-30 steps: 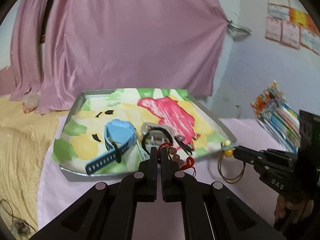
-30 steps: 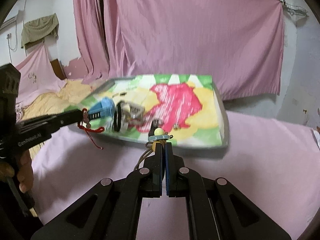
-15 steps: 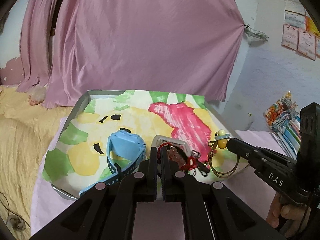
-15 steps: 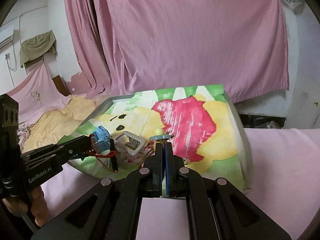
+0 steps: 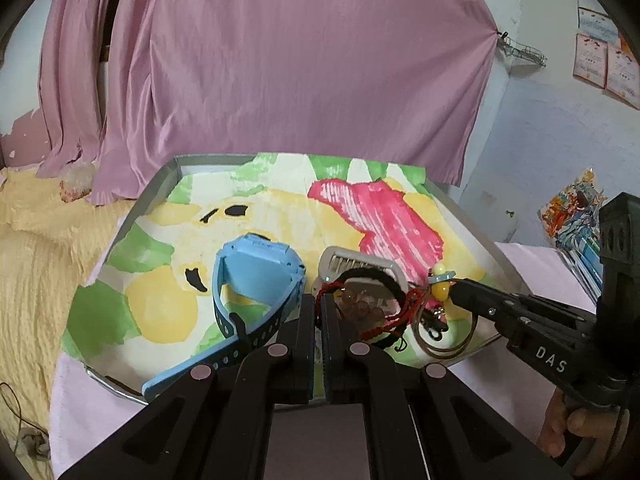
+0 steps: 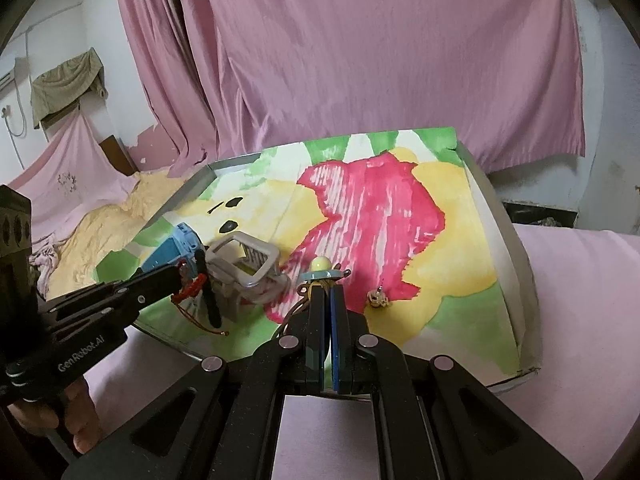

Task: Organize jewelry
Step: 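Carry the charm and red bracelet into the tray and open both tools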

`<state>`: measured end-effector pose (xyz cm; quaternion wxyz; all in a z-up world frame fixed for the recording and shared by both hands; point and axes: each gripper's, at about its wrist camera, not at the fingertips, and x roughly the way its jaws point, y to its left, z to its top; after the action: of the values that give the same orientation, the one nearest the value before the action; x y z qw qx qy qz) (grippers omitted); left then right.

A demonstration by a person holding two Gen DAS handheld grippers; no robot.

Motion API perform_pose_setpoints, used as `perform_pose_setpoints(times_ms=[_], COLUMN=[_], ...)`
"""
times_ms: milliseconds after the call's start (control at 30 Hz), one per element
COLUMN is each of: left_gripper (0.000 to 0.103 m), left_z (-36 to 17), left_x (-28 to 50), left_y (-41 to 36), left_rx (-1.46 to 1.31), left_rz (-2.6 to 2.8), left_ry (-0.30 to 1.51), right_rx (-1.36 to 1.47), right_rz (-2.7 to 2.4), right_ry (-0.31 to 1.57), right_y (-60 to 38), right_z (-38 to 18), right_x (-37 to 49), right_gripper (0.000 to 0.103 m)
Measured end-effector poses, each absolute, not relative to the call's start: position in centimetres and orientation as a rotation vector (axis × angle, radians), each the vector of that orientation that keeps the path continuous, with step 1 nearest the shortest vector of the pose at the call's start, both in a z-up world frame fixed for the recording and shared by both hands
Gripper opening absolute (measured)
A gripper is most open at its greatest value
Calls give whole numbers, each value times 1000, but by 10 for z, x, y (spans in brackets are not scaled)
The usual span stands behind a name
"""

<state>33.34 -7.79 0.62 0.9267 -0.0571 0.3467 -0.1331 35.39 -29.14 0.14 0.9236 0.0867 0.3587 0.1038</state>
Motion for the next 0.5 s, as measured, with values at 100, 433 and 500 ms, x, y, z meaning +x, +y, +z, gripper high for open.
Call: perform_pose_setpoints(times_ms=[100, 433, 500], left_gripper=[3, 3, 3], left_z=[4, 6, 6], left_x=[336, 333, 333], left_y=[-77, -74, -75], left_rx=[-126, -142, -135], left_rz=[-279, -285, -282], left_ry=[722, 700, 699], right_rx=[177, 196, 197], right_rz=[215, 202, 198], right_ry=[745, 749, 748], right_y=[-290, -294, -294], right_z=[0, -1, -1], right_x=[355, 357, 357], right_gripper=[3, 3, 4])
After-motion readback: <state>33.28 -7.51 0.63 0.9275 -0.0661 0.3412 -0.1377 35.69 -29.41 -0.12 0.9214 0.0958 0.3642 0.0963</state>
